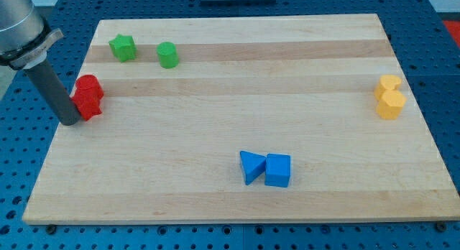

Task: Slide the green circle to the top side of the board

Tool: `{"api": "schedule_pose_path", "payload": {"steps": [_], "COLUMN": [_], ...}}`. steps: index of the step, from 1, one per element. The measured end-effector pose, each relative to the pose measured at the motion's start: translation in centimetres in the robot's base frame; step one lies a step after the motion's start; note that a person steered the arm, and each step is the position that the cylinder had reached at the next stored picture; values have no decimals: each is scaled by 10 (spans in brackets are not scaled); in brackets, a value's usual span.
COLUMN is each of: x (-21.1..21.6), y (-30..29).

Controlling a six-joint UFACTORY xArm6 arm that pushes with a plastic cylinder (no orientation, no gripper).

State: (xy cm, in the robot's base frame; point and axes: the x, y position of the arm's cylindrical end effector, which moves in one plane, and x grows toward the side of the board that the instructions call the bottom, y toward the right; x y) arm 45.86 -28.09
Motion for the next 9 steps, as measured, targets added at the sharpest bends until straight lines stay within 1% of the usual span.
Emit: {"api": "schedule_pose_path", "payload": {"steps": [2,3,4,6,7,8,9], "x": [40,37,25,22,4,-37,-86], "y": [12,49,84,86,89,134,162]}}
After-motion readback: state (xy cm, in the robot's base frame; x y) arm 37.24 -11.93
